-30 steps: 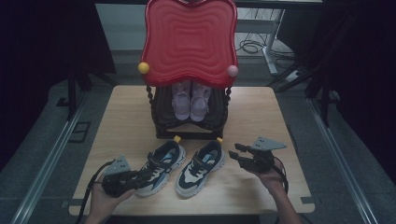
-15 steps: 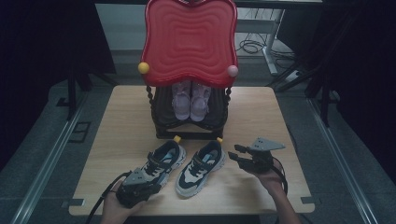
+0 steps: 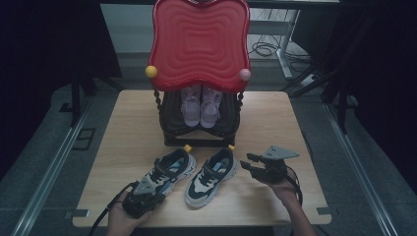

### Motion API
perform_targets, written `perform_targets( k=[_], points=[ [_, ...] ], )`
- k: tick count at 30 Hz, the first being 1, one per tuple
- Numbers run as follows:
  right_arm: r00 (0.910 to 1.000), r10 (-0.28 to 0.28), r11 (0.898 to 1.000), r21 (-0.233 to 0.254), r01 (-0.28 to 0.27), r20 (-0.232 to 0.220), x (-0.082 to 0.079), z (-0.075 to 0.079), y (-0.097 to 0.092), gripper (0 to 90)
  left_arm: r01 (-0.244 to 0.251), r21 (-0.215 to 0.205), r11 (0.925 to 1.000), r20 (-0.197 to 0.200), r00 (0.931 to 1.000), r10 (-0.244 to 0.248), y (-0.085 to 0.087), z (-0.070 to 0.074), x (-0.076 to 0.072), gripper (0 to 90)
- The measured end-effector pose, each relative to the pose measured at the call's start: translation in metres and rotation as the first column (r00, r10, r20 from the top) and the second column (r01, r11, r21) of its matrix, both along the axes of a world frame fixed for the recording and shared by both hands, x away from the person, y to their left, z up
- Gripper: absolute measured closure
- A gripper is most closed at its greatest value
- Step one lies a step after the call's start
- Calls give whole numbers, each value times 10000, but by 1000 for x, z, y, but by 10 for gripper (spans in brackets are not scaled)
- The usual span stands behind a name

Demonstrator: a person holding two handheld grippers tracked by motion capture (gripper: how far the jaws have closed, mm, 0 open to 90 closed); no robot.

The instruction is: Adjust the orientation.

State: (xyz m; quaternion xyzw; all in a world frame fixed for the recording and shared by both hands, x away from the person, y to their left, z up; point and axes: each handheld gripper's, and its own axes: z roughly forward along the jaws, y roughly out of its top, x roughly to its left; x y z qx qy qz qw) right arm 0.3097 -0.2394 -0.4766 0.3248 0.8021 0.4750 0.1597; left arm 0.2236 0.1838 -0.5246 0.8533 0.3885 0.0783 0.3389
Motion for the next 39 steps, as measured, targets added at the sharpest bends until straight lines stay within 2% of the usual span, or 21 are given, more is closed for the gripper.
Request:
perform_targets(
  k=[6,11,16,30,35,39],
  points=[
    [10000,-4,10000,32,3,22,0,1,-1,562,-474,-166,9987,-5,9989,474,18,2,10,893],
    [10000,-23,10000,6,23,18,0,1,-1,562,-836,-488,9953,-58,9965,834,32,2,21,893],
    [10000,-30,10000,1,30,29,0,1,-1,563,-1145,-497,9922,-69,9934,1143,42,2,30,893],
    [9999,-128,9999,8,128,42,0,0,-3,563,-1660,-735,9834,-219,9861,1648,59,0,53,893],
    [9999,-169,9998,41,169,29,1,0,-4,564,-1875,-835,9787,-182,9823,1867,63,-1,57,893],
    [9998,-190,9998,30,190,15,1,0,-4,564,-1875,-898,9782,-131,9823,1871,63,-1,56,895]
  ],
)
